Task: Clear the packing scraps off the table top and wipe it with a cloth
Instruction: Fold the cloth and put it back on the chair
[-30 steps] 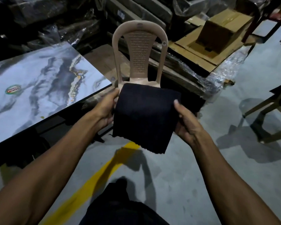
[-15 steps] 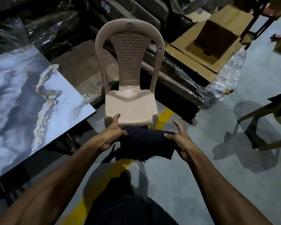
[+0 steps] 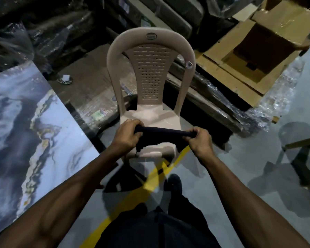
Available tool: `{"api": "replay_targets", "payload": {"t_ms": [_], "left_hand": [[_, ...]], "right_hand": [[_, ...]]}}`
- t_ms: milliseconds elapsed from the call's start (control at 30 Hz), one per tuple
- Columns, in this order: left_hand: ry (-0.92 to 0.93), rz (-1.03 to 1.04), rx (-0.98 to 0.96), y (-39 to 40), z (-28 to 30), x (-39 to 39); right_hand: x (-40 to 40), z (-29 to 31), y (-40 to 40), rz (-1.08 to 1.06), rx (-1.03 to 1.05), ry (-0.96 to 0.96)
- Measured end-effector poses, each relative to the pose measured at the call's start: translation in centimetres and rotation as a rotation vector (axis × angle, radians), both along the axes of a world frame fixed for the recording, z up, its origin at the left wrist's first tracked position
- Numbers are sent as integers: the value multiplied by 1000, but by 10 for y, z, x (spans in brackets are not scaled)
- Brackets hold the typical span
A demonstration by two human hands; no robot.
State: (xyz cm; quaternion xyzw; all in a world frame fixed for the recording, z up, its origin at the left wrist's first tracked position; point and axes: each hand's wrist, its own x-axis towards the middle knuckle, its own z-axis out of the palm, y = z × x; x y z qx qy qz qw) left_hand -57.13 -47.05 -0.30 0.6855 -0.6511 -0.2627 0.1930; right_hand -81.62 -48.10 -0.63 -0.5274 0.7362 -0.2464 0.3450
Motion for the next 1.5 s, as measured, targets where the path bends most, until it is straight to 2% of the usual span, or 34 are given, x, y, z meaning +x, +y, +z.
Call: {"api": "replay_targets", "payload": {"t_ms": [100,167,200,367,433,500,600,700,833,1000,1200,1400,1500], "left_hand": [[13,39,-59,-28,1,0],[118,94,-47,-48,2,0],[225,148,-28,-58,4,-1],[1008,452,130,-92,33,-22],[1125,542,151,-104,36,-32],[1057,676,171,-113,35,-42],[956,893,201,-122,24,-53],[903,971,185,-129,23,-64],[851,947,70,-136,28,-76],[845,846,60,-143,33,-88],[867,788,47,-143,28,-92],[1019,832,69,-143,30,-96],[1110,858,74,-141,31,-97]], "right_hand": [[-10,5,-46,158,-42,-78],[-22,4,-80,240,-37,-198],[-28,7,-97,260,-1,-271],[-45,28,-167,330,199,-640],[-44,30,-191,286,218,-698],[-41,25,-208,224,236,-660],[-33,18,-221,245,295,-495],[-23,18,-224,273,242,-406],[-5,23,-220,344,225,-454],[16,20,-214,513,79,-279],[29,24,-201,776,-74,-177],[31,27,-197,906,-101,-89],[31,29,-195,897,-39,-179]]}}
